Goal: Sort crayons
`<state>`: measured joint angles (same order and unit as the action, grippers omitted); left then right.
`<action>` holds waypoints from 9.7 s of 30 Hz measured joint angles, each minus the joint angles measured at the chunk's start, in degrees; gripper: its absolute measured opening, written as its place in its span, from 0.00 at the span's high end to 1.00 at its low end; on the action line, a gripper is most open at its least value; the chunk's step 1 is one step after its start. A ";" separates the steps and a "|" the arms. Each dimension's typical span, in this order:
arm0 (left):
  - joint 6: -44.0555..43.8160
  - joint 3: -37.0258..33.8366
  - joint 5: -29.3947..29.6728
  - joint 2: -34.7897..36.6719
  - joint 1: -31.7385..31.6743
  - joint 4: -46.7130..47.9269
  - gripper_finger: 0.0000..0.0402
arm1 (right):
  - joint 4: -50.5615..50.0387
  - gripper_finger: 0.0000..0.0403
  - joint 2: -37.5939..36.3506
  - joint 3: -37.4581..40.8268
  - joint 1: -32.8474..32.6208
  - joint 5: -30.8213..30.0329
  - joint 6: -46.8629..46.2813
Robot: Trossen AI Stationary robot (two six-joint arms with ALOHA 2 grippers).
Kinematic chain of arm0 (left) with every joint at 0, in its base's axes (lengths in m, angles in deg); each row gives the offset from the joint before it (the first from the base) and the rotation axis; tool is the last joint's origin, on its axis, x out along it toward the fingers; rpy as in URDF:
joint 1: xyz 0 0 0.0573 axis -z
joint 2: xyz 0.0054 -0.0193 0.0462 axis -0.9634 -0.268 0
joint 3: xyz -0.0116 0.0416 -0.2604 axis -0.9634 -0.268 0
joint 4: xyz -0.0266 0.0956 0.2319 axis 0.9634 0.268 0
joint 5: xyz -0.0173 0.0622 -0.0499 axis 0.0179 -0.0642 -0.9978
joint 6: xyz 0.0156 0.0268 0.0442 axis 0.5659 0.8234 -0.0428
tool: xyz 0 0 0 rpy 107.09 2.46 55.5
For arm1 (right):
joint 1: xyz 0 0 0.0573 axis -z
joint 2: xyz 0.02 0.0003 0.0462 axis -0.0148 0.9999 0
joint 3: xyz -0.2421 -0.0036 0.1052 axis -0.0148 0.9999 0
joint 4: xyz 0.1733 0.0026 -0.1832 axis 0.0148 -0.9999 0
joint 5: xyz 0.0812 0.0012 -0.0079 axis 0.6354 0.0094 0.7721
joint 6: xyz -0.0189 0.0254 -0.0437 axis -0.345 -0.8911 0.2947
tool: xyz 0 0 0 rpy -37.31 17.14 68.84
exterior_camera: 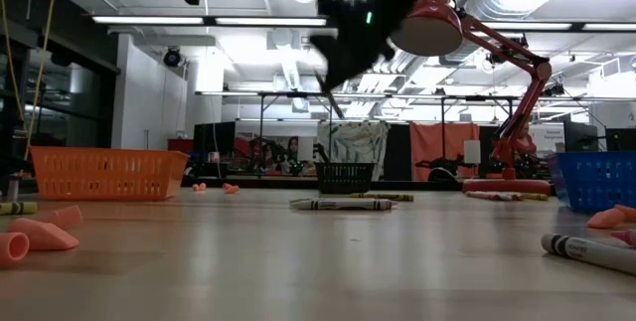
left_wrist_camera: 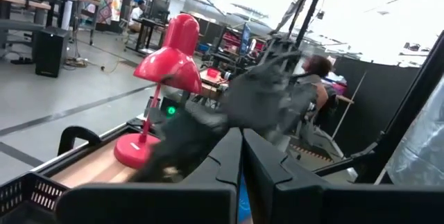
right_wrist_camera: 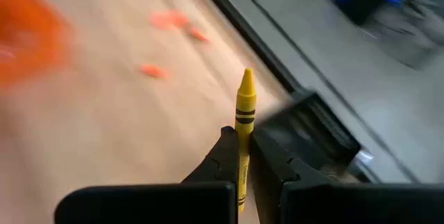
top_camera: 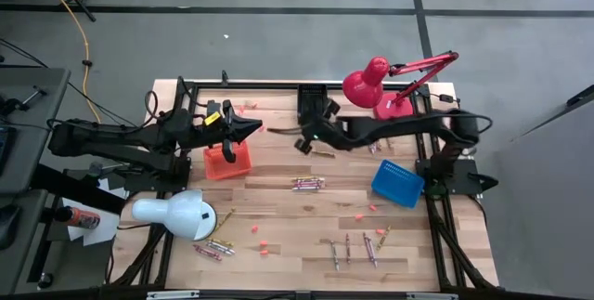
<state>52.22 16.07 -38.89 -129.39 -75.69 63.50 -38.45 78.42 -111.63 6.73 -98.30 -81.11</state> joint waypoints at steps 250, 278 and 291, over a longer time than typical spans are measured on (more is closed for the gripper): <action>12.44 -0.04 3.05 -3.87 -0.42 0.04 0.99 | -27.40 0.65 -24.22 37.04 30.42 25.05 -28.02; 13.40 -0.04 3.21 -3.87 -0.42 0.11 0.99 | -30.29 0.96 -18.02 36.92 32.35 29.80 -15.43; 13.49 -0.04 3.21 -3.85 -0.42 0.14 0.99 | -35.85 1.00 -42.49 35.39 27.42 37.87 -21.53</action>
<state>65.71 16.03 -35.67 -133.24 -76.10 63.64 -74.31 35.92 -76.25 34.16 -60.43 -102.63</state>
